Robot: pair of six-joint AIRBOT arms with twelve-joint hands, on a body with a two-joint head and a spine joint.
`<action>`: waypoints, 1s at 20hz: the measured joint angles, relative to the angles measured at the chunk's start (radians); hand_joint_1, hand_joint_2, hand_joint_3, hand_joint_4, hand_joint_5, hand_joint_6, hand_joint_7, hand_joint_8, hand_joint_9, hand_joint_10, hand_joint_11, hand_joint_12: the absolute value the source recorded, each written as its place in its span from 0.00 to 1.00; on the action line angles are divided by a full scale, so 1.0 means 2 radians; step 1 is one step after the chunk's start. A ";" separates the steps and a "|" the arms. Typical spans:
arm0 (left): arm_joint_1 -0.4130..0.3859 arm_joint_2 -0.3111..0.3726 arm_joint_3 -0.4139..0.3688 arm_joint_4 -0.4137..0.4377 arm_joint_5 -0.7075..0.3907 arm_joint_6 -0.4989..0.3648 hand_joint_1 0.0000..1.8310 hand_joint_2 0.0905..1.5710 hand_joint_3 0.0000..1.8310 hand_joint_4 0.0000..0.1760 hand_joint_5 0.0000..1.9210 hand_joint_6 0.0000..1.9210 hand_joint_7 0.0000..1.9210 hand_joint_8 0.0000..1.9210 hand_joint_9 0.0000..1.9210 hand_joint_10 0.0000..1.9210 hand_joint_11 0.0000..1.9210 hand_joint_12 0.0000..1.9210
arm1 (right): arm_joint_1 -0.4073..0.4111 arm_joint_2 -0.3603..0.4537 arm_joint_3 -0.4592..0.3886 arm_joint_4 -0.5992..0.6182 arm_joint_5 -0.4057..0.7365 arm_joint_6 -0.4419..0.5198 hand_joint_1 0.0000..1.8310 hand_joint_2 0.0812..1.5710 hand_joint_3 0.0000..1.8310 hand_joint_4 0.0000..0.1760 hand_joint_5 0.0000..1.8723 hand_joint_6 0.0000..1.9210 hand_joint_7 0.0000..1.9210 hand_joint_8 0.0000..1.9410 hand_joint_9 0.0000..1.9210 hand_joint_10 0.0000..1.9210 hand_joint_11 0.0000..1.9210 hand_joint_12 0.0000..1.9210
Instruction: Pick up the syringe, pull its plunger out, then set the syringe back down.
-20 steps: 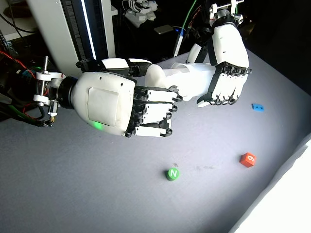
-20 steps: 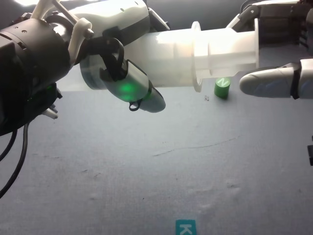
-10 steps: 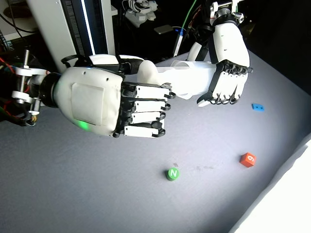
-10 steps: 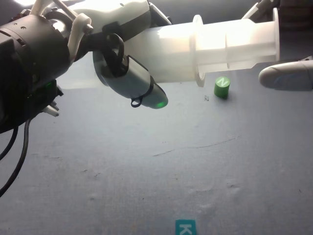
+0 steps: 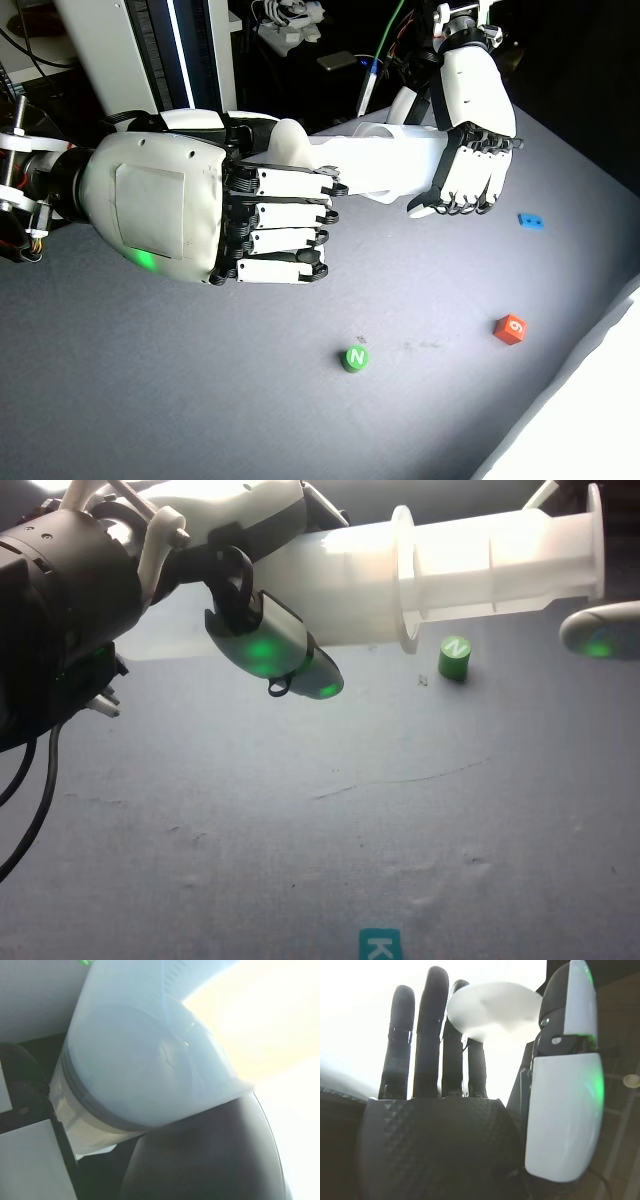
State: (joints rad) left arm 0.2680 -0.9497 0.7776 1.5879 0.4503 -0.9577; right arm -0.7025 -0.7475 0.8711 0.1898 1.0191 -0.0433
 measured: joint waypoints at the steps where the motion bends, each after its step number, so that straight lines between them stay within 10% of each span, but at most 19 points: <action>1: 0.000 0.000 0.000 0.000 0.000 0.000 0.74 0.73 0.00 0.00 0.48 0.48 0.42 0.70 0.38 0.75 0.25 0.69 | -0.006 0.000 -0.001 0.006 0.006 0.001 0.68 0.70 0.00 0.00 0.52 0.43 0.52 0.62 0.40 0.54 0.17 0.72; 6: -0.001 0.000 -0.001 0.001 -0.002 0.001 0.68 0.72 0.00 0.00 0.53 0.41 0.42 0.75 0.38 0.58 0.26 0.70 | -0.024 0.011 -0.004 0.021 0.018 0.005 0.68 0.71 0.00 0.00 0.51 0.45 0.50 0.65 0.36 0.58 0.14 0.75; 8: -0.001 -0.001 -0.001 0.001 -0.003 0.001 0.72 0.74 0.00 0.00 0.49 0.46 0.41 0.74 0.36 0.74 0.25 0.72 | -0.031 0.018 -0.004 0.019 0.030 0.006 0.68 0.70 0.00 0.00 0.51 0.45 0.51 0.62 0.39 0.54 0.17 0.73; 14: -0.002 -0.001 -0.001 -0.002 -0.001 0.004 0.67 0.72 0.00 0.00 0.52 0.44 0.43 0.72 0.40 0.55 0.26 0.69 | -0.038 0.036 -0.004 0.021 0.044 0.012 0.68 0.71 0.00 0.00 0.50 0.47 0.50 0.64 0.37 0.56 0.14 0.75; 17: -0.002 -0.001 -0.001 -0.003 0.003 0.006 0.67 0.73 0.00 0.00 0.49 0.47 0.43 0.73 0.39 0.56 0.25 0.69 | -0.038 0.040 -0.004 0.023 0.045 0.014 0.67 0.72 0.00 0.00 0.50 0.48 0.47 0.68 0.35 0.59 0.15 0.76; 18: -0.002 -0.001 -0.001 -0.004 0.005 0.006 0.72 0.74 0.00 0.00 0.49 0.47 0.42 0.72 0.37 0.71 0.25 0.70 | -0.038 0.042 -0.004 0.024 0.046 0.015 0.68 0.71 0.00 0.00 0.51 0.44 0.48 0.68 0.34 0.60 0.15 0.76; 20: -0.002 -0.001 -0.001 -0.003 0.006 0.006 0.69 0.72 0.00 0.00 0.52 0.41 0.43 0.73 0.38 0.62 0.26 0.70 | -0.038 0.044 -0.004 0.026 0.049 0.016 0.68 0.71 0.00 0.00 0.51 0.44 0.48 0.67 0.35 0.60 0.15 0.75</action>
State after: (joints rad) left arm 0.2634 -0.9508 0.7757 1.5810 0.4633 -0.9466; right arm -0.7784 -0.6598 0.8639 0.2424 1.1175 -0.0109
